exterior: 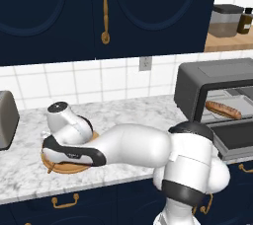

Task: Pick up the kebab skewer and baguette bread, and place them inside the toaster oven. Close the toaster oven door and start by setting the timer.

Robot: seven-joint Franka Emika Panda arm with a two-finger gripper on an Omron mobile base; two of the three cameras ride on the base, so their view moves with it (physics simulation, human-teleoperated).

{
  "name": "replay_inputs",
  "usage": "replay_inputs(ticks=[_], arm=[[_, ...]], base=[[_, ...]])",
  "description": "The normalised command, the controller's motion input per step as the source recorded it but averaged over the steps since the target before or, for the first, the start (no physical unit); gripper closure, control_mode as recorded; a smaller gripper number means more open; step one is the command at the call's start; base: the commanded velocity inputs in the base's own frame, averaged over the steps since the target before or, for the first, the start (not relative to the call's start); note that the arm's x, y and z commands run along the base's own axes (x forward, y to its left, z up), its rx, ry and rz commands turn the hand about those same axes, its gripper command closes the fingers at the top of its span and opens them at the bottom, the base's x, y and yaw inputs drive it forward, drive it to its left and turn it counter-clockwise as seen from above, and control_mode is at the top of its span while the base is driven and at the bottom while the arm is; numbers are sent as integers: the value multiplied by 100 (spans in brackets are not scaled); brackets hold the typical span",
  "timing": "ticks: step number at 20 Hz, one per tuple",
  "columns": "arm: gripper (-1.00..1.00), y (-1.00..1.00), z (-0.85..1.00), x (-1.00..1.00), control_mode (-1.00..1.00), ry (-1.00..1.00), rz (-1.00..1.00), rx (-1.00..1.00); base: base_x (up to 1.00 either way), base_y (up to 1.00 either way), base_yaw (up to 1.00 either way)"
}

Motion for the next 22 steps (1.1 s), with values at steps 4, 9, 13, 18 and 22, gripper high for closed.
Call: replay_inputs(ticks=[4, 9, 13, 18, 22], arm=[[-100, 48, 0, 6, -100, 4, 0, 4], [-100, 2, -16, 2, -100, 6, 7, 5], [-100, 0, -24, 0, -100, 1, 7, 8], [-100, 0, -41, 0, -100, 0, 6, 10], [-100, 1, -41, 9, -100, 0, 2, 9]], base=[[0, 0, 0], [0, 0, 0], [0, 0, 0], [0, 0, 0], [0, 0, 0]])
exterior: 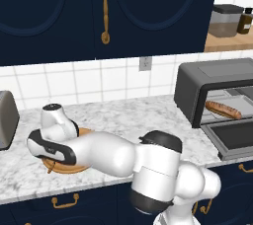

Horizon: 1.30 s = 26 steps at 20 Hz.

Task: Pick up the kebab skewer and baguette bread, and place them inside the toaster oven. Close the toaster oven door and start by setting the timer.

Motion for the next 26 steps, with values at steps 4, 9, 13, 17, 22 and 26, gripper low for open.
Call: replay_inputs(ticks=[4, 9, 13, 17, 22, 26], arm=[[-100, 2, -43, 19, -100, 0, 0, 2], [-100, 27, -13, 22, -100, 0, 0, 0], [-100, 24, -11, 22, -100, 0, 0, 0], [-100, 4, -31, 2, -100, 0, 0, 0], [100, 3, -28, 0, -100, 0, 0, 2], [100, 0, -39, -4, -100, 0, 0, 8]], base=[[0, 0, 0], [0, 0, 0], [0, 0, 0], [0, 0, 0], [0, 0, 0], [0, 0, 0]])
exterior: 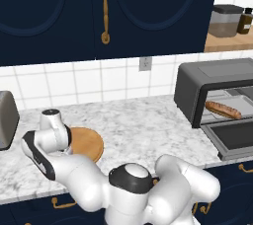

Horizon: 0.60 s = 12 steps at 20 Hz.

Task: Pick up the kebab skewer and baguette bread, and place them inside the toaster oven. Close the toaster oven door and start by setting the timer.

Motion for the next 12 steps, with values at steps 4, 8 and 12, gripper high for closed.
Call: replay_inputs(ticks=[4, 8, 12], arm=[[100, 0, -9, -7, -100, 0, 0, 7], [100, -2, 0, -10, -100, 0, 0, 5], [100, -8, 10, -10, -100, 0, 0, 1]], base=[[0, 0, 0], [0, 0, 0], [0, 0, 0]])
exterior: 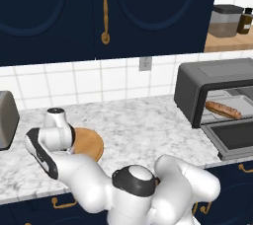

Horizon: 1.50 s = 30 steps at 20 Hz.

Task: Pick up the kebab skewer and baguette bread, and place them inside the toaster oven. Close the toaster oven door and start by setting the timer.

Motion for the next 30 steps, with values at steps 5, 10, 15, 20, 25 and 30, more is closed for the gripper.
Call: replay_inputs(ticks=[5, 10, 15, 20, 25, 30], arm=[[100, -25, 27, -6, -100, 4, 0, 0], [100, -48, 49, -61, -100, 1, 0, 0], [100, -90, 48, -56, -100, 0, 0, 0], [100, -100, 65, -30, -100, 1, 0, 0], [100, -100, 66, -37, -100, 0, 1, 0], [100, -100, 51, -44, -100, 0, 1, -1]], base=[[0, 0, 0], [0, 0, 0], [0, 0, 0], [0, 0, 0], [0, 0, 0], [0, 0, 0]])
